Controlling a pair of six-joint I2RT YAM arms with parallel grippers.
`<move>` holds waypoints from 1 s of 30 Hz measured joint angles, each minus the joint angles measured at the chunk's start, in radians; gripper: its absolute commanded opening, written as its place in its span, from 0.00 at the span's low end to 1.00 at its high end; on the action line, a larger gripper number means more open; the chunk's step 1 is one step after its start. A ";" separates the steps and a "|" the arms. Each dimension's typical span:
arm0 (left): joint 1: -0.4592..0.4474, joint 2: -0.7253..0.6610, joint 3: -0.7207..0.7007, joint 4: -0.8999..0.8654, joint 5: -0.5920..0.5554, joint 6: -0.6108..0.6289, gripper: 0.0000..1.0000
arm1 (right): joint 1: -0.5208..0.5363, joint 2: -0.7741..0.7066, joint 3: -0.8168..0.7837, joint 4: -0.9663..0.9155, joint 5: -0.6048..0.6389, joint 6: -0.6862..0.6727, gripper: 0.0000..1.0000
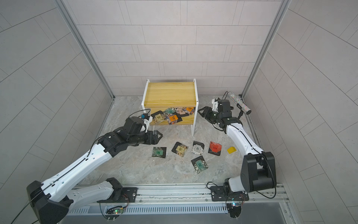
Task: Remove the tea bags from the shelf
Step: Pick up the tea bag from the shelf.
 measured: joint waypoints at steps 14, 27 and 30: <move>-0.003 0.002 0.006 0.010 -0.032 0.002 0.84 | 0.005 0.248 0.124 0.173 -0.050 0.136 0.56; -0.003 0.001 0.006 0.007 -0.050 0.002 0.84 | 0.047 0.336 0.177 0.188 -0.056 0.165 0.40; -0.003 -0.003 0.006 0.006 -0.053 0.002 0.84 | 0.047 0.340 0.177 0.191 -0.055 0.169 0.34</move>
